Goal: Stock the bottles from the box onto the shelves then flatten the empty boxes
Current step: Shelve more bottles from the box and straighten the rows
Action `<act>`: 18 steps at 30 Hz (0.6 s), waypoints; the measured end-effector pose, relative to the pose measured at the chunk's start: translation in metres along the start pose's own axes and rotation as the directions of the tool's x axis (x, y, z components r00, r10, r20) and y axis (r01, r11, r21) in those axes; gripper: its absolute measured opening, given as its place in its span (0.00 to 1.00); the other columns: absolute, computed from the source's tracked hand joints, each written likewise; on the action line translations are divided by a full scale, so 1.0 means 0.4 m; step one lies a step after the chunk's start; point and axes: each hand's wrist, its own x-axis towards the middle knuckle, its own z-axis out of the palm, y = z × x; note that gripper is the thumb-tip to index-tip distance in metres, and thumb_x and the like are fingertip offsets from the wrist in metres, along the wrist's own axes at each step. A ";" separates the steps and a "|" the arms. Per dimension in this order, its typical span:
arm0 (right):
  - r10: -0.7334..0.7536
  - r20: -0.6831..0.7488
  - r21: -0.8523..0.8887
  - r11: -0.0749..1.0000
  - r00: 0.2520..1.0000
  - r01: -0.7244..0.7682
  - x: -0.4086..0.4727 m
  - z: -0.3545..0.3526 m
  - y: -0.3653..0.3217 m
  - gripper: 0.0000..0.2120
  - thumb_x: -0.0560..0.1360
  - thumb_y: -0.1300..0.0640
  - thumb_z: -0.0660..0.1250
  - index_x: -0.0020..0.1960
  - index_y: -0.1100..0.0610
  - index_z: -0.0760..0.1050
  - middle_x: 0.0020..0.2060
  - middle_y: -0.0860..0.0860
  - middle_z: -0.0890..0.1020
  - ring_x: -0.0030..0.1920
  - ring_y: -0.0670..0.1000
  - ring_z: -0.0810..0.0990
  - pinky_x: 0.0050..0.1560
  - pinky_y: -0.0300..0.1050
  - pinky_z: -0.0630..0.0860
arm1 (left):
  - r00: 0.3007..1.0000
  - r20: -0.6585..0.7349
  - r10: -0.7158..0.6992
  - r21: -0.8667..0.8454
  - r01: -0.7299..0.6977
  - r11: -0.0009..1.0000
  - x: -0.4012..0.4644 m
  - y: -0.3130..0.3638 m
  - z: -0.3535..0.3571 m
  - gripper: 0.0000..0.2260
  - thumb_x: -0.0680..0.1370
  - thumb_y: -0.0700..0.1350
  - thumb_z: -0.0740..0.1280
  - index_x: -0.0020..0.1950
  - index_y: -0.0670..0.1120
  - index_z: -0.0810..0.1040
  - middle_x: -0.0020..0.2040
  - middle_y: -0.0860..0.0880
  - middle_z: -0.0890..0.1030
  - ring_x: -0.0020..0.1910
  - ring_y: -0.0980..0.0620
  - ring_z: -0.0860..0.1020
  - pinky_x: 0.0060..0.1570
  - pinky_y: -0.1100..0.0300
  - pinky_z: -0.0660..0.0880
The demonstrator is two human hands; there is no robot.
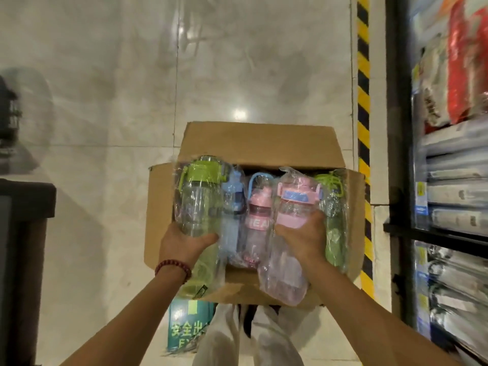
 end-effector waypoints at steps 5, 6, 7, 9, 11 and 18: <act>-0.065 -0.055 0.242 0.967 0.996 0.076 -0.133 -0.159 -0.103 0.33 0.59 0.63 0.79 0.57 0.53 0.65 0.51 0.51 0.78 0.47 0.52 0.79 0.41 0.41 0.74 | 0.983 0.124 0.134 -0.075 -0.125 0.989 -0.162 0.147 -0.095 0.24 0.64 0.46 0.78 0.53 0.40 0.72 0.46 0.46 0.75 0.44 0.47 0.74 0.32 0.62 0.68; -0.094 -0.072 0.279 0.954 0.993 0.110 -0.161 -0.200 -0.123 0.33 0.59 0.64 0.79 0.59 0.54 0.67 0.50 0.50 0.79 0.47 0.51 0.80 0.41 0.40 0.74 | 0.974 0.147 0.174 -0.088 -0.162 0.983 -0.197 0.177 -0.121 0.26 0.64 0.46 0.78 0.57 0.39 0.72 0.48 0.46 0.74 0.45 0.47 0.73 0.33 0.63 0.68; -0.132 -0.096 0.316 0.936 0.987 0.156 -0.190 -0.244 -0.144 0.34 0.59 0.65 0.79 0.60 0.55 0.69 0.49 0.50 0.80 0.47 0.49 0.80 0.41 0.37 0.75 | 0.962 0.166 0.215 -0.099 -0.200 0.975 -0.231 0.206 -0.146 0.28 0.65 0.46 0.78 0.59 0.39 0.71 0.50 0.46 0.74 0.47 0.48 0.73 0.35 0.63 0.69; -0.192 -0.140 0.403 0.885 0.971 0.233 -0.254 -0.342 -0.196 0.32 0.59 0.68 0.78 0.59 0.57 0.70 0.45 0.49 0.80 0.43 0.42 0.80 0.37 0.30 0.74 | 0.934 0.192 0.303 -0.121 -0.284 0.951 -0.298 0.267 -0.194 0.27 0.65 0.45 0.78 0.59 0.40 0.72 0.50 0.44 0.77 0.48 0.47 0.74 0.38 0.61 0.70; -0.253 -0.162 0.490 0.818 0.954 0.301 -0.318 -0.441 -0.235 0.27 0.58 0.69 0.75 0.55 0.60 0.72 0.42 0.50 0.80 0.38 0.38 0.80 0.35 0.29 0.74 | 0.902 0.205 0.380 -0.116 -0.363 0.925 -0.374 0.331 -0.237 0.23 0.64 0.45 0.79 0.54 0.42 0.73 0.46 0.47 0.79 0.47 0.46 0.77 0.40 0.58 0.72; -0.256 -0.401 0.563 0.688 0.880 0.457 -0.580 -0.784 -0.280 0.42 0.50 0.49 0.79 0.63 0.55 0.70 0.52 0.52 0.82 0.52 0.52 0.81 0.50 0.45 0.78 | 0.689 0.323 0.649 -0.135 -0.645 0.752 -0.720 0.569 -0.305 0.40 0.45 0.62 0.72 0.53 0.43 0.77 0.47 0.49 0.81 0.44 0.50 0.79 0.37 0.59 0.73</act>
